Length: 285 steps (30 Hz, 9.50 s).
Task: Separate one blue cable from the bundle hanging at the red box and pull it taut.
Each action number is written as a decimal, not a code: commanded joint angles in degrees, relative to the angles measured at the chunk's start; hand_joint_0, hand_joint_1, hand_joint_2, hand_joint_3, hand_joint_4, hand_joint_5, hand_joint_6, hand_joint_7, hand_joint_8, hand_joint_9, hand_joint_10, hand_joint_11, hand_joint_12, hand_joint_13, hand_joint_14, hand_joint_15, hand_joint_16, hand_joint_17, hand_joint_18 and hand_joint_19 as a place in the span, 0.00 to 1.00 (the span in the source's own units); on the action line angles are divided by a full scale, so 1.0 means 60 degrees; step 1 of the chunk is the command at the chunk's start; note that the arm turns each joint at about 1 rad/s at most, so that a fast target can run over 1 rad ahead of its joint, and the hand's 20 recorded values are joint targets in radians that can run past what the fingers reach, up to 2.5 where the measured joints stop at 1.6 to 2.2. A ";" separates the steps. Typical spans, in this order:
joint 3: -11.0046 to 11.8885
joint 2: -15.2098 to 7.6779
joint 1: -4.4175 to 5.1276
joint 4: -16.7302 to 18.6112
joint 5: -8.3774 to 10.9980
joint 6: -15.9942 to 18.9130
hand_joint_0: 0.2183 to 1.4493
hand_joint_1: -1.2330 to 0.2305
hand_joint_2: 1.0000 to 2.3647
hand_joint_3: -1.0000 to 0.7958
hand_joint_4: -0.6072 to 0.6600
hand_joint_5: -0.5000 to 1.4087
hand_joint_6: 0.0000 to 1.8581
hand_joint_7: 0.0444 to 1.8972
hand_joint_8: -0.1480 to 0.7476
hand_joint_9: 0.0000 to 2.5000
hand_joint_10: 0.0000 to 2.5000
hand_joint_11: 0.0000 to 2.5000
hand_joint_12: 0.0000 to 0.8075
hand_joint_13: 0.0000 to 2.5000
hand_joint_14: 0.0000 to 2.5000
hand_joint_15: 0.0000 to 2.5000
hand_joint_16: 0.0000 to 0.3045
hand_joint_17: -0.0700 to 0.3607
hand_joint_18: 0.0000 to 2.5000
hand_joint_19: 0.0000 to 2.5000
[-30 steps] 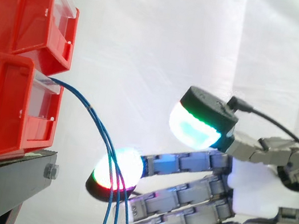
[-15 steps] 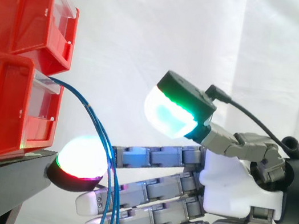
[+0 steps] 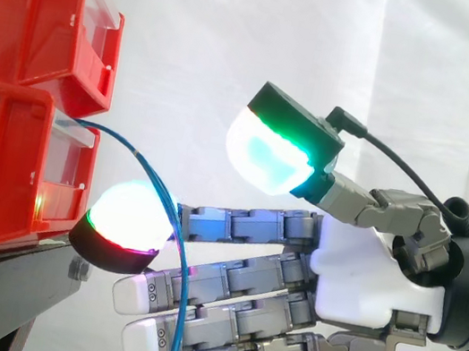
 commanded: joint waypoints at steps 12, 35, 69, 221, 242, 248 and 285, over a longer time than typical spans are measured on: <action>0.0001 0.0014 -0.0059 0.0057 -0.0062 0.0089 0.30 0.42 0.01 0.37 0.62 0.18 0.27 0.55 0.43 0.25 0.01 0.14 0.42 0.27 0.00 0.11 0.14 0.39 0.22 0.19; 0.0103 0.0248 -0.0322 -0.0207 -0.0253 -0.0395 0.30 0.42 0.01 0.37 0.57 0.20 0.27 0.64 0.44 0.28 0.01 0.17 0.41 0.30 0.00 0.12 0.14 0.38 0.25 0.19; 0.0132 0.0248 -0.0103 -0.0544 0.0348 -0.0395 0.29 0.42 0.00 0.28 0.58 0.18 0.36 0.60 0.45 0.31 0.01 0.19 0.41 0.34 0.01 0.14 0.13 0.37 0.28 0.19; 0.0220 0.0233 0.0059 -0.0617 0.0509 -0.0395 0.29 0.44 0.01 0.38 0.55 0.18 0.45 0.62 0.47 0.40 0.01 0.25 0.44 0.37 0.01 0.18 0.16 0.41 0.34 0.24; 0.0220 0.0233 0.0059 -0.0617 0.0597 -0.0395 0.37 0.24 0.01 0.33 0.53 0.15 0.47 0.60 0.44 0.35 0.01 0.25 0.43 0.36 0.01 0.17 0.16 0.42 0.34 0.22; 0.0220 0.0233 0.0059 -0.0617 0.0611 -0.0395 0.40 0.23 0.00 0.29 0.52 0.15 0.47 0.59 0.44 0.36 0.01 0.25 0.43 0.36 0.01 0.17 0.16 0.42 0.34 0.21; 0.0220 0.0233 0.0073 -0.0646 0.0611 -0.0380 0.24 0.39 0.00 0.28 0.57 0.17 0.44 0.59 0.48 0.36 0.01 0.25 0.47 0.36 0.01 0.18 0.18 0.45 0.34 0.24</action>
